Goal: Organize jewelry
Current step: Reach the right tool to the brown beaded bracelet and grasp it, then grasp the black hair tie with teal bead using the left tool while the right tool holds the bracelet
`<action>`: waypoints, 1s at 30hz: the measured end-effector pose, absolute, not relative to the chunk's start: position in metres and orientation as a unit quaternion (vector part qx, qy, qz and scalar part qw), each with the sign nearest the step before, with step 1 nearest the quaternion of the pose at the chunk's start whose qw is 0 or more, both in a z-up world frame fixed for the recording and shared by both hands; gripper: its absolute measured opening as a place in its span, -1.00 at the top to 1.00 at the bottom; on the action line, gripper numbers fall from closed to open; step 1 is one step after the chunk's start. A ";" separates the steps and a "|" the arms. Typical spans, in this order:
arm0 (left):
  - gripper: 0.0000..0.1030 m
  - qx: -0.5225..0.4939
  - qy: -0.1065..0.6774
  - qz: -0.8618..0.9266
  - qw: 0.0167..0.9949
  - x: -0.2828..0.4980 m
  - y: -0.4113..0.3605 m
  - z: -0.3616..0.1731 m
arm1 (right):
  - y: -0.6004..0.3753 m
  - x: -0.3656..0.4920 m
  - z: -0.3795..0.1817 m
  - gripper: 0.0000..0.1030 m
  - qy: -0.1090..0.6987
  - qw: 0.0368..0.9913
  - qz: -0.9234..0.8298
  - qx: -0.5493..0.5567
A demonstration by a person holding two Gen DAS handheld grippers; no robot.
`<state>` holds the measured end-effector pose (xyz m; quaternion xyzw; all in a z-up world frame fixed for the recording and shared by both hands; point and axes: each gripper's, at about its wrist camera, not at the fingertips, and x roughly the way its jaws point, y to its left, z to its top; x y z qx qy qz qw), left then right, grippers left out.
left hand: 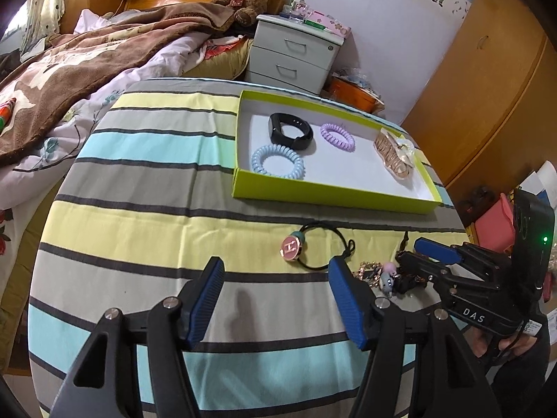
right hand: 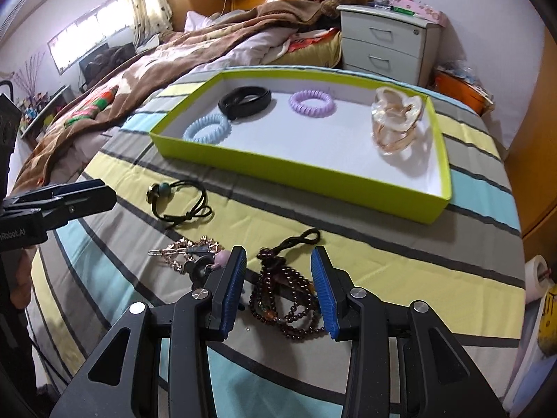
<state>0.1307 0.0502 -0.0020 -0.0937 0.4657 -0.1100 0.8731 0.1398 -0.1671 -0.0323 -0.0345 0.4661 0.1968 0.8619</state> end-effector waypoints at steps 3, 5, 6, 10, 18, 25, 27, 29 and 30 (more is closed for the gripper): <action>-0.25 -0.093 0.469 -0.105 0.872 0.130 0.052 -0.004 | -0.163 0.139 -0.036 0.23 0.469 0.860 0.193 -0.050; -0.25 -0.095 0.468 -0.102 0.872 0.130 0.053 -0.004 | -0.163 0.137 -0.036 0.23 0.466 0.862 0.191 -0.058; -0.25 -0.095 0.469 -0.101 0.872 0.130 0.053 -0.005 | -0.163 0.136 -0.036 0.23 0.465 0.862 0.191 -0.062; -0.25 -0.093 0.470 -0.095 0.873 0.131 0.053 -0.005 | -0.163 0.135 -0.037 0.30 0.462 0.865 0.183 -0.072; -0.25 -0.088 0.477 -0.091 0.870 0.134 0.050 -0.009 | -0.172 0.131 -0.035 0.68 0.453 0.874 0.161 -0.073; -0.24 -0.079 0.484 -0.092 0.866 0.143 0.040 -0.014 | -0.195 0.127 -0.023 0.71 0.435 0.888 0.142 -0.041; -0.24 -0.077 0.488 -0.088 0.865 0.146 0.037 -0.016 | -0.200 0.125 -0.018 0.71 0.427 0.893 0.139 -0.034; -0.24 -0.076 0.488 -0.091 0.865 0.149 0.033 -0.018 | -0.206 0.123 -0.012 0.71 0.419 0.897 0.135 -0.025; -0.24 -0.072 0.490 -0.089 0.864 0.151 0.031 -0.019 | -0.208 0.122 -0.010 0.71 0.417 0.899 0.134 -0.022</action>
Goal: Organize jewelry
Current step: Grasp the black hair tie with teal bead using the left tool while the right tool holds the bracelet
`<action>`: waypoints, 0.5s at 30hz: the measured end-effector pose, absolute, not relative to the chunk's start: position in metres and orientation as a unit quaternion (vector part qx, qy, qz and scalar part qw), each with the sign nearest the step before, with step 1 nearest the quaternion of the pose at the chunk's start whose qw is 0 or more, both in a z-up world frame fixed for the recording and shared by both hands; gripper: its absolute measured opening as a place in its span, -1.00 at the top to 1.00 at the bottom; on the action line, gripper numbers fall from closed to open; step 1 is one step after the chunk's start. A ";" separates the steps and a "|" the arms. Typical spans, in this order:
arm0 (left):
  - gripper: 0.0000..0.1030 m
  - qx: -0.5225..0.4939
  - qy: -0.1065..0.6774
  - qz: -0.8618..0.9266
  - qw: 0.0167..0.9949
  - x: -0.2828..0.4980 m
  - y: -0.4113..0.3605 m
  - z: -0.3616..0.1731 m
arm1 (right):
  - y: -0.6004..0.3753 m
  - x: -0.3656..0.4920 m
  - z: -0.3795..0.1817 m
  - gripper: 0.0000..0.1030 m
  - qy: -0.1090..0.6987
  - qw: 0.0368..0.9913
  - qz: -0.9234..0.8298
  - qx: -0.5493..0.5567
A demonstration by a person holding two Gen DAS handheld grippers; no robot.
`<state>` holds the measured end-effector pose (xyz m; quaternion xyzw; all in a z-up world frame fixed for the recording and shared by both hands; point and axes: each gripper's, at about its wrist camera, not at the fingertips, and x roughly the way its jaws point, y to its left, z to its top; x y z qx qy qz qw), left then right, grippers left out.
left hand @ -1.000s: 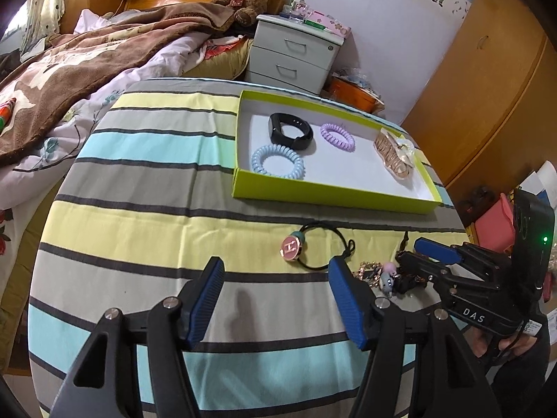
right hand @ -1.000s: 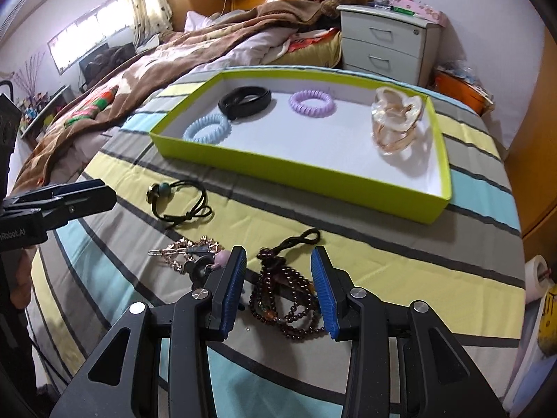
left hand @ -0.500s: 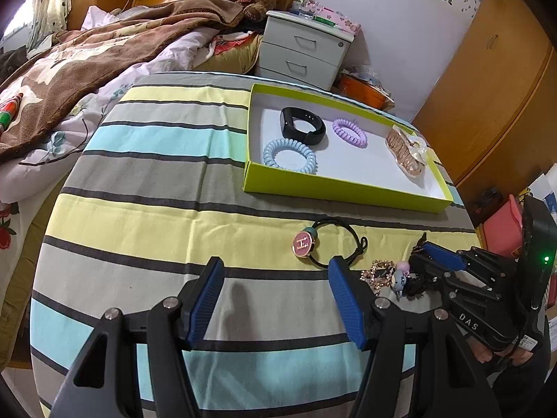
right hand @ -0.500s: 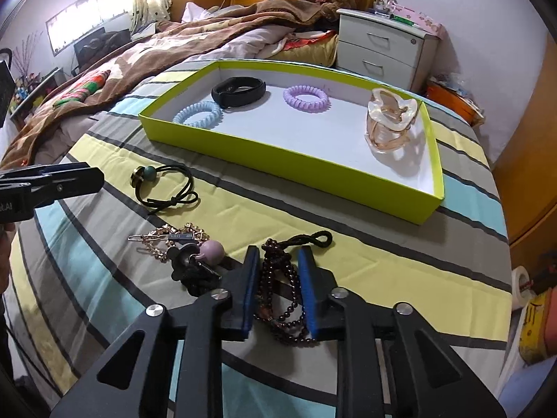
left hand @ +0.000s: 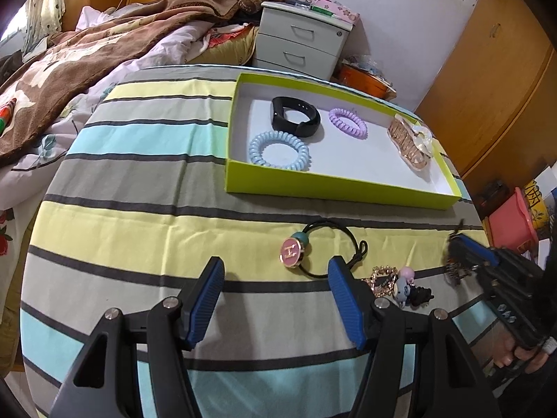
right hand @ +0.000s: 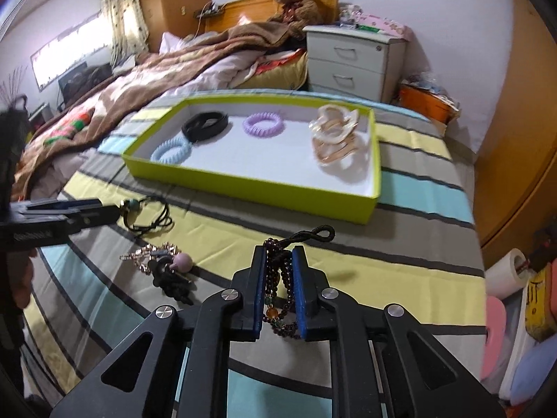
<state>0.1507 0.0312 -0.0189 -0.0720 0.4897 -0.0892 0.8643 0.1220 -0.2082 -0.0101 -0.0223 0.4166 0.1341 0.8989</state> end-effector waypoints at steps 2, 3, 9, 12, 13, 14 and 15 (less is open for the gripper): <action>-0.24 -0.060 0.491 -0.085 0.865 0.154 0.026 -0.021 | -0.212 0.122 -0.006 0.71 0.411 0.902 0.131 -0.017; -0.24 -0.056 0.493 -0.083 0.864 0.156 0.025 -0.022 | -0.214 0.121 -0.004 0.71 0.409 0.903 0.131 -0.014; -0.21 -0.041 0.490 -0.076 0.868 0.162 0.016 -0.026 | -0.218 0.114 0.003 0.71 0.398 0.908 0.130 -0.003; -0.11 -0.030 0.490 -0.074 0.868 0.164 0.012 -0.027 | -0.218 0.113 0.005 0.71 0.394 0.910 0.129 -0.002; -0.07 -0.022 0.489 -0.070 0.869 0.164 0.010 -0.026 | -0.220 0.112 0.005 0.71 0.393 0.911 0.129 0.000; -0.06 -0.015 0.488 -0.069 0.870 0.164 0.008 -0.027 | -0.220 0.112 0.006 0.71 0.391 0.911 0.129 0.002; -0.01 -0.010 0.488 -0.067 0.870 0.165 0.005 -0.027 | -0.220 0.112 0.007 0.71 0.390 0.912 0.128 0.003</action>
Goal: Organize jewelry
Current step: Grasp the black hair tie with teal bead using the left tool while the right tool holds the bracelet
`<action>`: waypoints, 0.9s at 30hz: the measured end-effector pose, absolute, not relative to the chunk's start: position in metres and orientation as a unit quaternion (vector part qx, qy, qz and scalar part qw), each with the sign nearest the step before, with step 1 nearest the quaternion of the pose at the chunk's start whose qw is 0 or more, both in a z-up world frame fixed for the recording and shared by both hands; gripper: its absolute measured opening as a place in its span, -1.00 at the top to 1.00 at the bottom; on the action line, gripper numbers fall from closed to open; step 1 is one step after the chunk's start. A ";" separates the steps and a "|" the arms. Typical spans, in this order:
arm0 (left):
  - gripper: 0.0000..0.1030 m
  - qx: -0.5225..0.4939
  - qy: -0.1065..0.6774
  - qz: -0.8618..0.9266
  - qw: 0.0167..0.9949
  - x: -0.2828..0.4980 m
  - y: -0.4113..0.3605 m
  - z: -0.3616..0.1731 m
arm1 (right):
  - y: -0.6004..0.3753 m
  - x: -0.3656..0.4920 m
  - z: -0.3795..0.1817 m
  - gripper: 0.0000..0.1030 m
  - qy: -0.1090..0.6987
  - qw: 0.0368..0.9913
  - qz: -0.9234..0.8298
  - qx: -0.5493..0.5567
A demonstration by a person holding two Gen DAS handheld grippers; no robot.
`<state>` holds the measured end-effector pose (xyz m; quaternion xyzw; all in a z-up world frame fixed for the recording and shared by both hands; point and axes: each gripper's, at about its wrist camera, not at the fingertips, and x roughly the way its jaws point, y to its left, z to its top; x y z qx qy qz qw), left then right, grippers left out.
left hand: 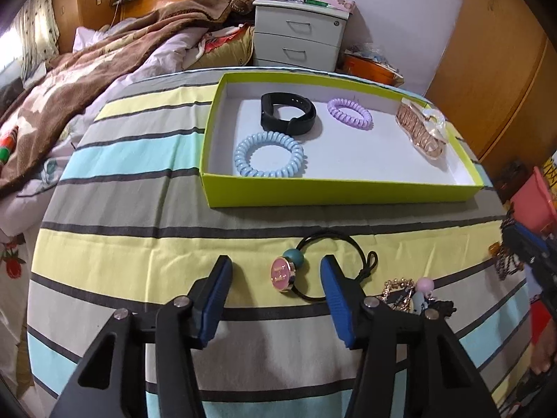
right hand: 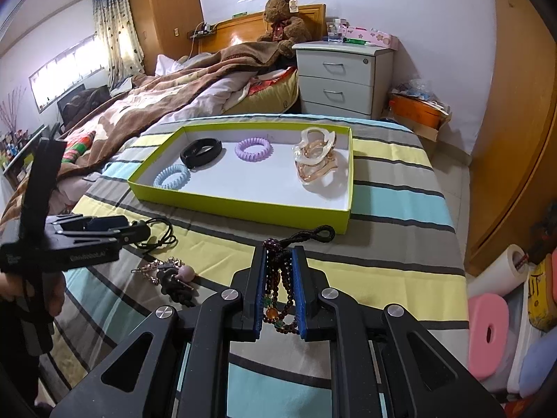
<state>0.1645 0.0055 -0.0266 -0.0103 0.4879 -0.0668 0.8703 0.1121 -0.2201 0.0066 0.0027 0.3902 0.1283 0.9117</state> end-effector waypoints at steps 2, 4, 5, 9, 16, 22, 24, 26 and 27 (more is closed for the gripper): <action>0.23 0.003 0.486 -0.065 0.872 0.164 0.001 -0.026 | -0.221 0.111 0.007 0.71 0.389 0.912 0.130 0.004; 0.39 0.008 0.484 -0.064 0.873 0.164 -0.001 -0.026 | -0.221 0.111 0.007 0.71 0.389 0.912 0.131 0.004; 0.43 0.009 0.484 -0.064 0.873 0.164 -0.001 -0.026 | -0.221 0.111 0.007 0.71 0.389 0.912 0.131 0.005; 0.65 0.011 0.484 -0.064 0.873 0.163 0.000 -0.026 | -0.221 0.110 0.007 0.71 0.388 0.912 0.130 0.005; 0.67 0.014 0.479 -0.066 0.875 0.159 -0.001 -0.024 | -0.223 0.109 0.008 0.71 0.388 0.913 0.129 0.004; 0.68 0.011 0.464 -0.072 0.883 0.155 -0.001 -0.011 | -0.222 0.107 0.015 0.71 0.382 0.915 0.128 0.003; 0.68 0.010 0.458 -0.074 0.886 0.154 0.000 -0.005 | -0.221 0.107 0.019 0.71 0.379 0.916 0.129 0.002; 0.68 0.011 0.452 -0.075 0.889 0.152 0.000 0.001 | -0.219 0.107 0.022 0.71 0.376 0.918 0.129 0.000; 0.68 0.011 0.449 -0.077 0.890 0.151 0.000 0.003 | -0.219 0.107 0.024 0.71 0.374 0.918 0.129 0.000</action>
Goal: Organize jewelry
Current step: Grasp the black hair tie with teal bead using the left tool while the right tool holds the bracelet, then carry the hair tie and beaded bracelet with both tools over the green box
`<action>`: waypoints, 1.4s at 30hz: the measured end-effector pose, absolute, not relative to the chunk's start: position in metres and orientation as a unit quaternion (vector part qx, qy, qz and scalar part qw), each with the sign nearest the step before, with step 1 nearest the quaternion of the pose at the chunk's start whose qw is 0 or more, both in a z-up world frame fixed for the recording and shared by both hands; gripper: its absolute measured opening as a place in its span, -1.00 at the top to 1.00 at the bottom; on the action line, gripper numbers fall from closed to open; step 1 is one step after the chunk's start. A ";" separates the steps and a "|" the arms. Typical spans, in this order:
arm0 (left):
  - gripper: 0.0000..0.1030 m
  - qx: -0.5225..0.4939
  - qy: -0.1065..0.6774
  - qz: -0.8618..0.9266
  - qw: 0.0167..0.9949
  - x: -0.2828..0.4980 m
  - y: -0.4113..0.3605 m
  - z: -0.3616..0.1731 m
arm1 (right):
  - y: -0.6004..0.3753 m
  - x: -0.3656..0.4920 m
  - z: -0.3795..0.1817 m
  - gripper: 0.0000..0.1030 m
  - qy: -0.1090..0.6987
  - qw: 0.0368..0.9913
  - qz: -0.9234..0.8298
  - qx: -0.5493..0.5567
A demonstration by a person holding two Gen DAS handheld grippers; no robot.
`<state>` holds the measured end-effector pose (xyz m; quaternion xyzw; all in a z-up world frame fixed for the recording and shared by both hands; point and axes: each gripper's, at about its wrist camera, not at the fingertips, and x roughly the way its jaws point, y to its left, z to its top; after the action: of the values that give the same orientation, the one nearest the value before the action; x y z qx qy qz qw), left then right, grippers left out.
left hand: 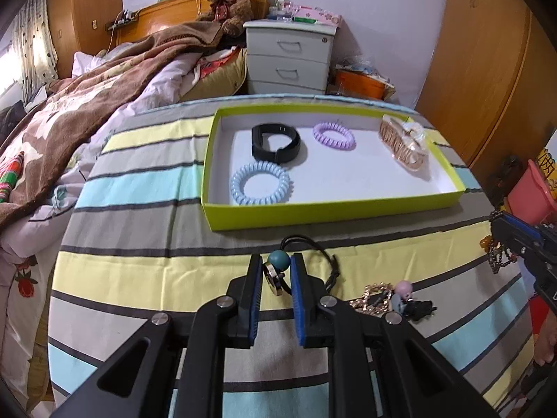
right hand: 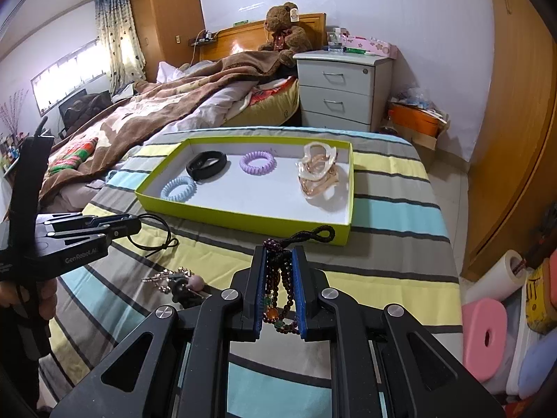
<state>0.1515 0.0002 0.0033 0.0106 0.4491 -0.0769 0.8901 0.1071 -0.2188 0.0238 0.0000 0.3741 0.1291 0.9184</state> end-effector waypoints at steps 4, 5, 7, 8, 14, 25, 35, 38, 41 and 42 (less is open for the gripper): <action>0.68 0.009 0.437 -0.081 0.896 0.149 0.002 0.016 | -0.216 0.107 0.033 0.71 0.365 0.922 0.130 -0.004; 0.68 0.007 0.434 -0.083 0.897 0.148 0.002 0.019 | -0.216 0.108 0.035 0.71 0.363 0.923 0.130 -0.005; 0.68 0.006 0.428 -0.085 0.900 0.149 0.003 0.025 | -0.215 0.108 0.038 0.71 0.359 0.924 0.130 -0.005; 0.68 0.005 0.425 -0.085 0.901 0.149 0.004 0.027 | -0.214 0.108 0.040 0.71 0.358 0.925 0.130 -0.005; 0.68 -0.004 0.413 -0.100 0.905 0.151 0.004 0.043 | -0.212 0.113 0.050 0.71 0.348 0.928 0.132 -0.006; 0.67 -0.008 0.396 -0.117 0.911 0.184 -0.001 0.067 | -0.198 0.143 0.066 0.71 0.335 0.931 0.144 0.001; 0.67 -0.007 0.410 -0.131 0.903 0.227 -0.010 0.054 | -0.180 0.186 0.047 0.71 0.360 0.921 0.147 0.003; 0.67 -0.005 0.419 -0.133 0.898 0.237 -0.012 0.045 | -0.177 0.196 0.039 0.71 0.368 0.918 0.146 0.003; 0.67 -0.005 0.426 -0.134 0.895 0.244 -0.014 0.037 | -0.176 0.206 0.032 0.71 0.377 0.915 0.145 0.005; 0.67 -0.005 0.428 -0.135 0.894 0.247 -0.014 0.035 | -0.175 0.208 0.030 0.71 0.381 0.913 0.145 0.005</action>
<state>0.2466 -0.0138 0.0352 -0.0052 0.4277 -0.1350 0.8937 0.2085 -0.1751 0.0298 0.0051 0.3810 0.1448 0.9132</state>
